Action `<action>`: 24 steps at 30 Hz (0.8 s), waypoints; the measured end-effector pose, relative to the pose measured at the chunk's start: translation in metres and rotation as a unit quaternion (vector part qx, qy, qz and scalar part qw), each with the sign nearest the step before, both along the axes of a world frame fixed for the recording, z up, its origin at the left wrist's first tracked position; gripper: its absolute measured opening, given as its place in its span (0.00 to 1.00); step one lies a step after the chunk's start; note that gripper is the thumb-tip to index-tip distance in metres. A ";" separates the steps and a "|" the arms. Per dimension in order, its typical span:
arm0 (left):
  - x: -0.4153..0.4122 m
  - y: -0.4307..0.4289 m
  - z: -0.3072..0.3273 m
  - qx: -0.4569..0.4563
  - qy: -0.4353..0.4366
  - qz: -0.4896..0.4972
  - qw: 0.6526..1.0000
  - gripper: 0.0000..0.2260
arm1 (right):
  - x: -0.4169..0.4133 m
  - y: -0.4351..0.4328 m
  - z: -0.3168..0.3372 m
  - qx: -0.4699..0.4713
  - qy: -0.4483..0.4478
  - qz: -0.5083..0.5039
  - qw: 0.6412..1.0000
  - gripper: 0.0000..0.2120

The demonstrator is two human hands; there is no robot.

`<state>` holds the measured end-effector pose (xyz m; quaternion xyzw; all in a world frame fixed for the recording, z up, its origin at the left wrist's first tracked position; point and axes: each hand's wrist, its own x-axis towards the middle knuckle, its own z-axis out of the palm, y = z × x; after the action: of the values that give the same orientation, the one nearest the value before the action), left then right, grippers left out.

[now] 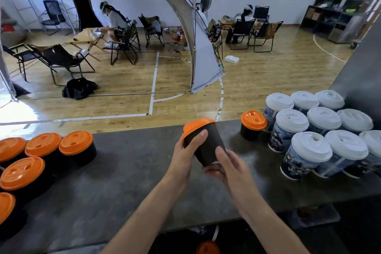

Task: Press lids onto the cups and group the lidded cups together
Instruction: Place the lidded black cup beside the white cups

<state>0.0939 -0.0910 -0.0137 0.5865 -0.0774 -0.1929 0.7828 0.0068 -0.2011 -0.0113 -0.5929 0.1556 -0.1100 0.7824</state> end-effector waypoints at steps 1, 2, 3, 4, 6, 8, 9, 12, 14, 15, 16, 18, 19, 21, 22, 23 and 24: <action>-0.001 0.001 0.011 -0.015 -0.004 -0.018 1.000 0.32 | -0.001 0.003 0.011 0.088 0.002 0.015 0.996 0.22; -0.002 0.002 0.022 -0.026 -0.010 -0.036 0.999 0.32 | -0.002 0.005 0.021 0.146 0.007 0.028 0.989 0.22; -0.003 0.002 0.033 -0.035 -0.016 -0.048 0.998 0.33 | -0.003 0.005 0.031 0.176 0.005 0.041 0.984 0.22; -0.005 0.002 0.045 -0.041 -0.023 -0.056 0.997 0.33 | -0.003 0.003 0.040 0.186 -0.004 0.053 0.981 0.22; -0.006 0.003 0.071 -0.038 -0.045 -0.056 0.997 0.32 | -0.004 0.002 0.059 0.164 -0.034 0.078 0.983 0.26; -0.005 0.000 0.091 -0.022 -0.073 -0.054 0.996 0.27 | -0.004 0.000 0.074 0.118 -0.056 0.084 0.988 0.34; -0.003 -0.003 0.098 -0.018 -0.079 -0.053 0.995 0.26 | -0.002 -0.002 0.080 0.100 -0.059 0.077 0.990 0.37; 0.005 -0.009 0.116 -0.015 -0.058 -0.071 0.996 0.33 | 0.005 -0.006 0.098 0.151 -0.055 0.069 0.985 0.36; 0.007 -0.012 0.130 -0.018 -0.028 -0.119 0.992 0.39 | 0.008 -0.008 0.109 0.215 -0.035 0.084 0.972 0.32; 0.009 -0.014 0.135 -0.019 -0.021 -0.135 0.990 0.40 | 0.009 -0.009 0.112 0.226 -0.030 0.094 0.969 0.32; 0.011 -0.016 0.140 -0.021 -0.023 -0.138 0.990 0.39 | 0.010 -0.010 0.117 0.228 -0.025 0.097 0.968 0.32; 0.015 -0.023 0.147 -0.026 -0.047 -0.120 0.991 0.32 | 0.011 -0.012 0.126 0.215 -0.029 0.091 0.972 0.31; 0.016 -0.026 0.152 -0.025 -0.062 -0.112 0.991 0.29 | 0.011 -0.014 0.131 0.203 -0.043 0.087 0.974 0.31; 0.019 -0.030 0.163 -0.019 -0.099 -0.104 0.989 0.29 | 0.012 -0.018 0.141 0.152 -0.077 0.079 0.982 0.31; 0.020 -0.031 0.171 -0.022 -0.118 -0.108 0.987 0.29 | 0.013 -0.020 0.149 0.127 -0.093 0.069 0.985 0.32; 0.020 -0.031 0.181 -0.029 -0.133 -0.120 0.983 0.30 | 0.014 -0.022 0.157 0.115 -0.107 0.061 0.986 0.33; 0.021 -0.031 0.190 -0.041 -0.145 -0.135 0.979 0.30 | 0.014 -0.024 0.165 0.119 -0.116 0.063 0.984 0.31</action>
<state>0.1151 -0.1223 0.1759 0.5600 -0.2762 -0.2069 0.7532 0.0210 -0.2249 0.1534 -0.4874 0.0378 -0.1090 0.8655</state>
